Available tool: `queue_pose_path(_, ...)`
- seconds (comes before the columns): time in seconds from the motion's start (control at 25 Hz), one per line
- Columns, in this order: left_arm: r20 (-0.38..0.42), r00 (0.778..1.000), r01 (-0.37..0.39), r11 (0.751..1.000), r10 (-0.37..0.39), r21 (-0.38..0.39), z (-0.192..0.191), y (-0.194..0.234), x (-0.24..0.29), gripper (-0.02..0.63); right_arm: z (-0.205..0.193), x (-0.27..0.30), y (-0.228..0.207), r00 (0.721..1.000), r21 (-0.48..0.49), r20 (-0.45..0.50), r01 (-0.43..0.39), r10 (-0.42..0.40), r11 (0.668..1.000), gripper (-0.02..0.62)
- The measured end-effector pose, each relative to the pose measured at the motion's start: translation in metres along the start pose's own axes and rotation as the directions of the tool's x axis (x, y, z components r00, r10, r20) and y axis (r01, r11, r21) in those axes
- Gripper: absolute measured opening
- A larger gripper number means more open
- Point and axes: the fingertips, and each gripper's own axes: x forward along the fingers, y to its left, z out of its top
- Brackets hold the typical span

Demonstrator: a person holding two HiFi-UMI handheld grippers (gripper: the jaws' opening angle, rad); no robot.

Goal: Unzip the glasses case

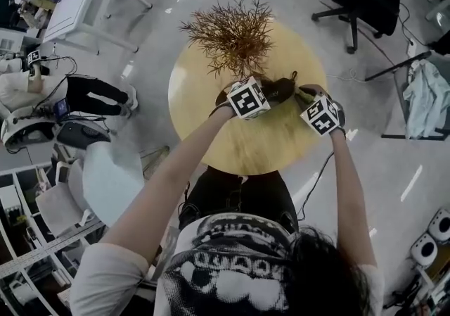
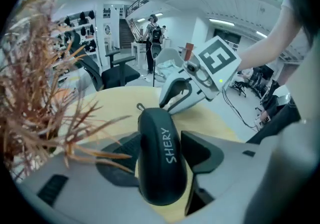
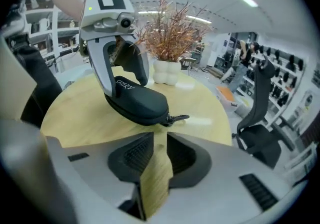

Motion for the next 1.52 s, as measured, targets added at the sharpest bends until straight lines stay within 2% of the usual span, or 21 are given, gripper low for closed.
queue_pose_path(0.12, 0.083, 0.995, -0.054, 0.997, 0.059, -0.061, -0.007, -0.007, -0.013, 0.259, -0.008, -0.016, 0.016, 0.998, 0.159, 0.065, 0.016, -0.027, 0.987, 0.083)
queue_pose_path(0.24, 0.176, 0.977, -0.093, 0.984, 0.119, -0.152, -0.017, -0.021, -0.032, 0.241, -0.011, -0.031, 0.042, 0.992, 0.260, 0.119, 0.006, -0.039, 0.966, 0.083)
queue_pose_path(0.4, 0.263, 0.943, -0.110, 0.935, 0.206, -0.336, -0.043, -0.045, -0.069, 0.232, 0.006, -0.047, 0.078, 0.979, 0.357, 0.199, -0.027, -0.048, 0.934, 0.083)
queue_pose_path(0.48, 0.282, 0.931, -0.107, 0.911, 0.232, -0.398, -0.060, -0.062, -0.085, 0.227, 0.019, -0.052, 0.098, 0.970, 0.398, 0.237, -0.053, -0.046, 0.916, 0.083)
queue_pose_path(0.68, 0.305, 0.904, -0.116, 0.858, 0.300, -0.501, -0.103, -0.111, -0.127, 0.209, 0.050, -0.060, 0.148, 0.954, 0.427, 0.299, -0.125, -0.009, 0.896, 0.080)
queue_pose_path(0.8, 0.321, 0.883, -0.117, 0.823, 0.342, -0.557, -0.127, -0.139, -0.155, 0.204, 0.073, -0.065, 0.177, 0.946, 0.403, 0.323, -0.146, 0.008, 0.903, 0.078)
queue_pose_path(0.88, 0.332, 0.868, -0.123, 0.808, 0.369, -0.576, -0.140, -0.155, -0.173, 0.201, 0.088, -0.070, 0.194, 0.941, 0.386, 0.338, -0.151, 0.013, 0.910, 0.078)
queue_pose_path(1.08, 0.388, 0.819, -0.146, 0.808, 0.422, -0.572, -0.165, -0.186, -0.216, 0.199, 0.127, -0.084, 0.236, 0.922, 0.352, 0.386, -0.143, -0.005, 0.925, 0.078)
queue_pose_path(1.28, 0.443, 0.775, -0.163, 0.821, 0.450, -0.547, -0.200, -0.228, -0.263, 0.199, 0.162, -0.101, 0.308, 0.899, 0.327, 0.438, -0.142, -0.017, 0.934, 0.078)
queue_pose_path(1.52, 0.497, 0.739, -0.177, 0.843, 0.455, -0.508, -0.235, -0.285, -0.315, 0.198, 0.195, -0.128, 0.393, 0.869, 0.310, 0.493, -0.125, -0.047, 0.942, 0.078)
